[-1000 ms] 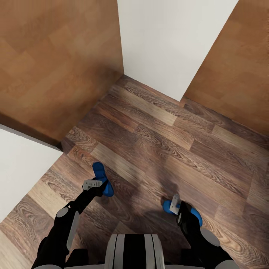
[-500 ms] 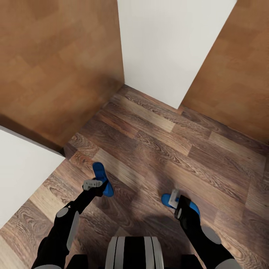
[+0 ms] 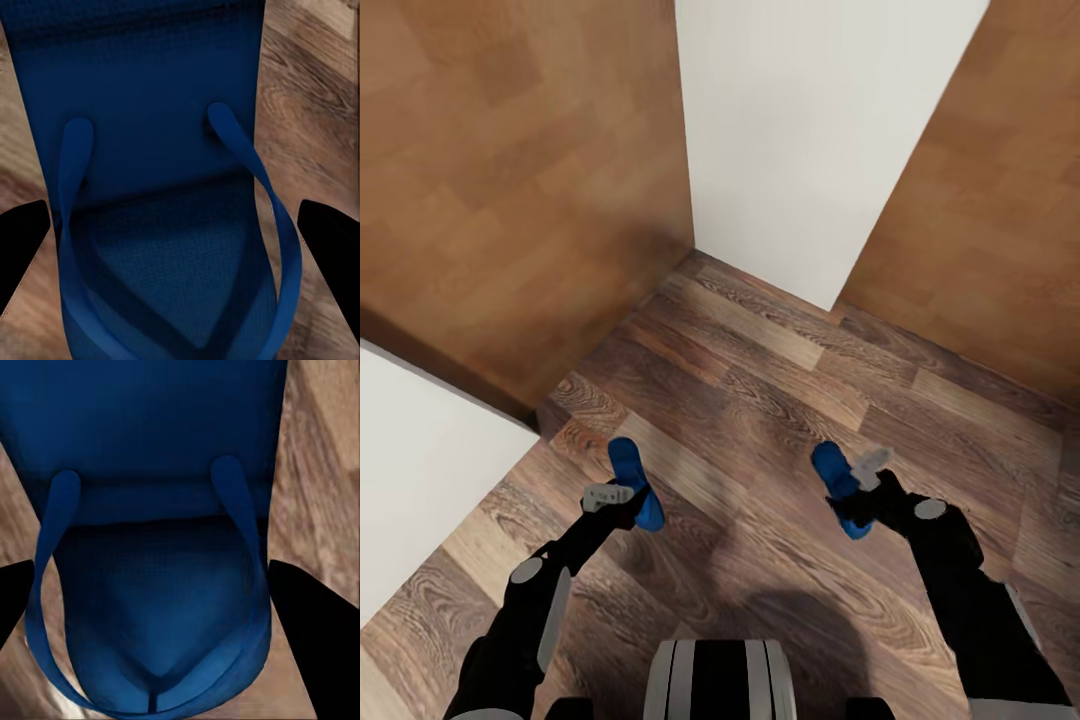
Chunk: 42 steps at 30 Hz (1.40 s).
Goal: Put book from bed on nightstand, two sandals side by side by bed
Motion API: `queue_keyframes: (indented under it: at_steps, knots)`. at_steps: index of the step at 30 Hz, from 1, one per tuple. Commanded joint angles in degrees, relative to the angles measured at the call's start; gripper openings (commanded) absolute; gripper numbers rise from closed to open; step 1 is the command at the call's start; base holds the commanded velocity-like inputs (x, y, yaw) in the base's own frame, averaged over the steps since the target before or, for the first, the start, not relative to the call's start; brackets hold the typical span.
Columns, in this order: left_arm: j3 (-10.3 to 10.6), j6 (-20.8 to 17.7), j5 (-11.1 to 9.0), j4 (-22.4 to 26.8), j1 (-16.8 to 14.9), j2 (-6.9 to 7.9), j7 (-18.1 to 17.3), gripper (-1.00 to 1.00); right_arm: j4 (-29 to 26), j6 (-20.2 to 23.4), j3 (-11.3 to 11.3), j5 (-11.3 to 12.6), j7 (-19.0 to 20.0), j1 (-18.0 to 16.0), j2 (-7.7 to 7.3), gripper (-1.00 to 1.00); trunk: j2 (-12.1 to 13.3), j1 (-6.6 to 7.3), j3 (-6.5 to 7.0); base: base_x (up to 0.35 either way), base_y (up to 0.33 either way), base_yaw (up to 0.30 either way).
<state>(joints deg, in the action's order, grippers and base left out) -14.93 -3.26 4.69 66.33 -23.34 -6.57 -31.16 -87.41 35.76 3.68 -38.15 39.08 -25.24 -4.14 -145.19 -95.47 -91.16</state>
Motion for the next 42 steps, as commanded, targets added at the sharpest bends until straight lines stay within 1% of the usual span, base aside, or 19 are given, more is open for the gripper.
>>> queue_keyframes:
  at_steps: [1, 3, 4, 6, 7, 8, 9, 12, 14, 15, 16, 18, 19, 20, 23, 26, 42]
  knots:
    - [-0.30, -0.26, 0.47, 0.07, -0.02, -0.03, -0.56, -1.00, -0.16, 0.11, 2.19, 2.96, 3.58, 0.02, -0.06, -1.00, 0.00, 0.03, 0.19, 0.000, 0.000, 0.000]
    - [-0.42, -0.26, 0.43, 0.05, 0.01, 0.17, -0.71, -1.00, -0.28, 0.10, 5.60, 8.83, 9.59, 0.07, -0.12, -1.00, 0.03, 0.08, 0.64, 0.000, 0.000, 0.000]
    - [-0.48, -0.26, 0.42, 0.04, 0.05, 0.36, -0.77, -1.00, -0.29, 0.10, 8.41, 12.46, 13.02, 0.09, -0.14, -1.00, 0.04, 0.11, 0.86, 0.000, 0.000, 0.000]
    - [-0.52, -0.30, 0.40, 0.03, 0.10, 0.50, -0.80, -1.00, -0.30, 0.18, 12.33, 16.24, 15.89, 0.10, -0.16, -1.00, 0.07, 0.16, 1.30, 0.000, 0.000, 0.000]
    - [-0.52, -0.31, 0.40, 0.04, 0.12, 0.53, -0.81, -1.00, -0.30, 0.21, 13.96, 17.75, 16.74, 0.10, -0.16, -1.00, 0.08, 0.19, 1.52, 0.000, 0.000, 0.000]
    - [-0.53, -0.35, 0.43, 0.05, 0.13, 0.56, -0.82, -1.00, -0.30, 0.24, 15.60, 19.76, 17.87, 0.11, -0.17, -1.00, 0.09, 0.21, 1.74, 0.000, 0.000, 0.000]
    - [-0.54, -0.40, 0.47, 0.04, 0.13, 0.57, -0.79, -1.00, -0.30, 0.25, 16.25, 20.83, 18.75, 0.14, -0.17, -1.00, 0.11, 0.24, 1.97, 0.000, 0.000, 0.000]
    - [-0.48, -0.45, 0.55, 0.03, 0.14, 0.58, -0.75, -1.00, -0.30, 0.27, 17.29, 22.34, 21.94, 0.29, -0.17, -1.00, 0.15, 0.31, 2.63, 0.000, 0.000, 0.000]
    - [-0.46, -0.50, 0.63, 0.03, 0.18, 0.59, -0.74, -1.00, -0.25, 0.18, 19.23, 22.69, 25.54, 0.66, -0.21, -1.00, 0.17, 0.37, 3.07, 0.000, 0.000, 0.000]
    - [-0.46, -0.50, 0.68, 0.00, 0.30, 0.59, -0.74, -1.00, -0.22, 0.13, 20.88, 22.75, 27.21, 1.12, -0.23, -1.00, 0.19, 0.39, 3.29, 0.000, 0.000, 0.000]
    - [-0.46, -0.51, 0.71, -0.03, 0.62, 0.59, -0.74, -1.00, -0.17, 0.04, 24.07, 22.80, 29.79, 1.84, -0.24, -1.00, 0.20, 0.42, 3.52, 0.000, 0.000, 0.000]
    - [-0.45, -0.59, 0.74, 0.04, 1.02, 0.59, -0.74, -1.00, -0.14, -0.17, 28.80, 22.82, 33.77, 2.73, -0.21, -1.00, 0.23, 0.47, 3.96, 0.000, 0.000, 0.000]
    - [-0.45, -0.62, 0.75, 0.03, 1.10, 0.59, -0.74, -1.00, -0.09, -0.27, 30.32, 22.80, 35.65, 2.95, -0.19, -1.00, 0.24, 0.50, 4.18, 0.000, 0.000, 0.000]
    - [-0.45, -0.63, 0.78, 0.04, 1.18, 0.59, -0.74, -1.00, 0.29, -0.35, 31.10, 22.75, 36.71, 3.10, -0.18, -1.00, 0.25, 0.52, 4.40, 0.000, 0.000, 0.000]
    - [-0.38, -0.64, 0.83, 0.12, 1.23, 0.59, -0.74, -1.00, 2.34, -0.41, 31.77, 22.74, 37.59, 3.18, -0.17, -1.00, 0.29, 0.60, 5.07, 0.000, 0.000, 0.000]
    - [-0.37, -0.68, 0.84, 0.16, 1.25, 0.59, -0.74, -1.00, 3.05, -0.43, 31.94, 22.73, 37.76, 3.20, -0.17, -1.00, 0.33, 0.68, 5.73, 0.000, 0.000, 0.000]
    - [-0.28, -0.69, 0.84, 0.20, 1.24, 0.59, -0.70, -1.00, 3.30, -0.43, 32.00, 22.69, 37.78, 3.21, -0.19, -1.00, 0.55, 1.09, 9.28, 0.000, 0.000, 0.000]
